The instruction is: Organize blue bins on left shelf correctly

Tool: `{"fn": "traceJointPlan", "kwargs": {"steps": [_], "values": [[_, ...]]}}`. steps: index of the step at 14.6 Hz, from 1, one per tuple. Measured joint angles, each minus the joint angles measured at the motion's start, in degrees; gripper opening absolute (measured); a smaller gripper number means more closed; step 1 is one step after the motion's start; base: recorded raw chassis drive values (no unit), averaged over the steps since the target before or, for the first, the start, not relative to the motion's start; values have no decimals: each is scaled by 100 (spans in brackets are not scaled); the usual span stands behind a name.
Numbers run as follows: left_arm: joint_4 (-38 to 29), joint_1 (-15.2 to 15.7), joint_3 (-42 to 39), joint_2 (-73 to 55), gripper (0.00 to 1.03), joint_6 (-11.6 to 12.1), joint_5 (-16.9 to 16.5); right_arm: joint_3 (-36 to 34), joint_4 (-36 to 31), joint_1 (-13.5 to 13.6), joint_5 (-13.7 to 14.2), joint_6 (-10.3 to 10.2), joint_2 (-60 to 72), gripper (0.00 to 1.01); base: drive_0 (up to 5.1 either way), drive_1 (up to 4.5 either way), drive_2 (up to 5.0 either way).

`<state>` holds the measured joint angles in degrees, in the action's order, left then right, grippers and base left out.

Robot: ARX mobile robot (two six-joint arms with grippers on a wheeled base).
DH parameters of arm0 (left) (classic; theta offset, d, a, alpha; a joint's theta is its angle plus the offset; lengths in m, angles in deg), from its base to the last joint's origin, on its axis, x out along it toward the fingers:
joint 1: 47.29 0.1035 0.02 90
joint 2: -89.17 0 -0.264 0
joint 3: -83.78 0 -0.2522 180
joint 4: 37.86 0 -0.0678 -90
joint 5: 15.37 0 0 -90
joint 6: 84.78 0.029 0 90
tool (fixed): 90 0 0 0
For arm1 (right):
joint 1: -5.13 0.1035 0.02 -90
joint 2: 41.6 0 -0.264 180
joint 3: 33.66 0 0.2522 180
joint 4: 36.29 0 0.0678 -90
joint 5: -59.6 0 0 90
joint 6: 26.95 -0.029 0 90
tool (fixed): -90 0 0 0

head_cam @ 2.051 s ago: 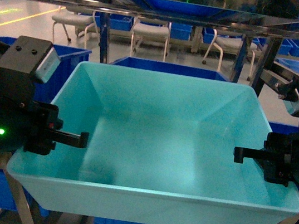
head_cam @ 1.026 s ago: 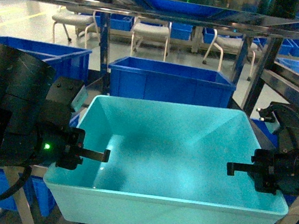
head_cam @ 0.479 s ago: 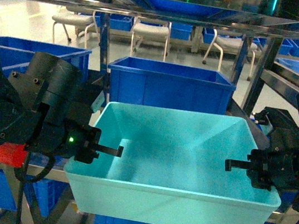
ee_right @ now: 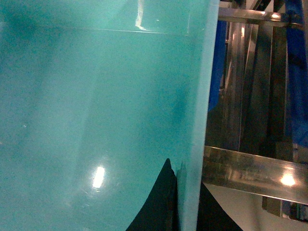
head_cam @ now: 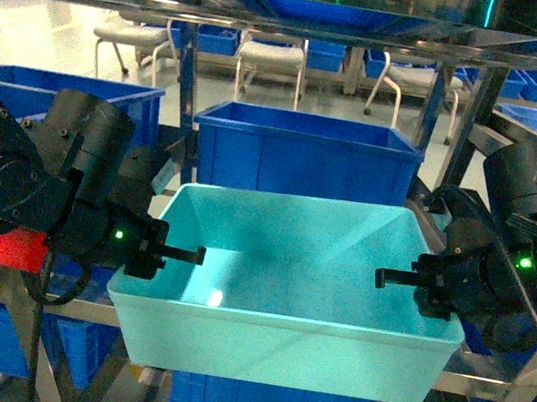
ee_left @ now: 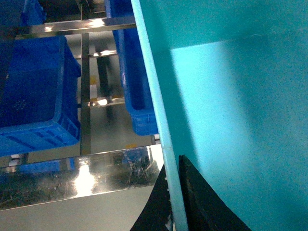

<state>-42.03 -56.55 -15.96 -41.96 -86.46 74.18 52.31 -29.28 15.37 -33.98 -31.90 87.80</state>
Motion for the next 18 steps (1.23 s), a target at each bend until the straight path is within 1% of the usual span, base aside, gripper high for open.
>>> {"fn": "traceJointPlan", "kwargs": {"steps": [3, 6, 7, 8, 9, 10, 18], "values": [[39, 133, 103, -31, 2, 20, 105, 455, 177, 105, -98, 9, 251, 2, 0, 0, 0], [203, 216, 306, -144, 2, 22, 92, 866, 468, 149, -55, 59, 426, 2, 0, 0, 0], [234, 212, 404, -208, 2, 22, 87, 973, 496, 138, 2, 109, 481, 2, 0, 0, 0], [289, 197, 518, -262, 2, 22, 61, 984, 435, 133, 87, 219, 494, 2, 0, 0, 0], [306, 179, 590, -306, 2, 20, 59, 1032, 461, 129, 146, 286, 529, 2, 0, 0, 0], [306, 173, 590, -308, 2, 15, 59, 1047, 503, 96, 140, 328, 555, 2, 0, 0, 0], [345, 168, 595, -380, 2, -2, 61, 1161, 570, 94, 144, 402, 713, 2, 0, 0, 0]]}}
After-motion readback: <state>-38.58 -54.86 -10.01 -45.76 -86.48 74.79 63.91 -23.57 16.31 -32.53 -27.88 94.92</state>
